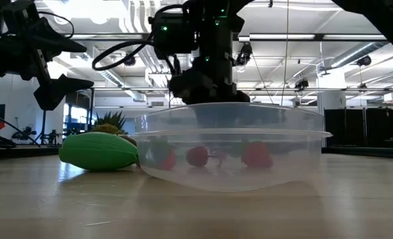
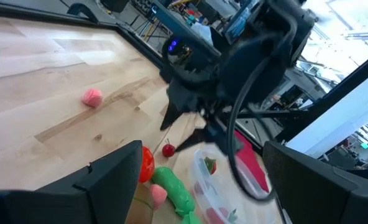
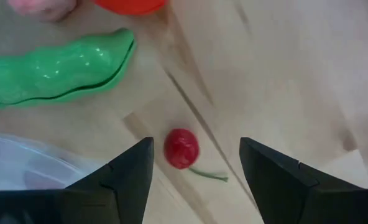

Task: Pick and placing Produce into tupperware
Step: Put the red cherry into the transparent bin

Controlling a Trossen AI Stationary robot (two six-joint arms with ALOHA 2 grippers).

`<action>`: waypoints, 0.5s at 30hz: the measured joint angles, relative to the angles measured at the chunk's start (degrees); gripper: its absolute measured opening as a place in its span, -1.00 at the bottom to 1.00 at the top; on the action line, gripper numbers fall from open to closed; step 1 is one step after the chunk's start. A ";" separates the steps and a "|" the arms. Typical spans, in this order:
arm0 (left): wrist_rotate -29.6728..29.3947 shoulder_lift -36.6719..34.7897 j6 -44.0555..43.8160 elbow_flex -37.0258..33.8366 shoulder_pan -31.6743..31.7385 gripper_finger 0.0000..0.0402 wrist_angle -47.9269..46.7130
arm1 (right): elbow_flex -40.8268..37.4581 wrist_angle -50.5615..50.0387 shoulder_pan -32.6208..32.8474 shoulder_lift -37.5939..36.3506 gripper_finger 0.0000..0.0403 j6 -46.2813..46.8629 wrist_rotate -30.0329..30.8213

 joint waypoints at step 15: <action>0.04 -0.07 0.00 -0.02 0.00 0.59 -0.21 | 10.42 -11.09 0.95 6.48 0.13 4.31 1.54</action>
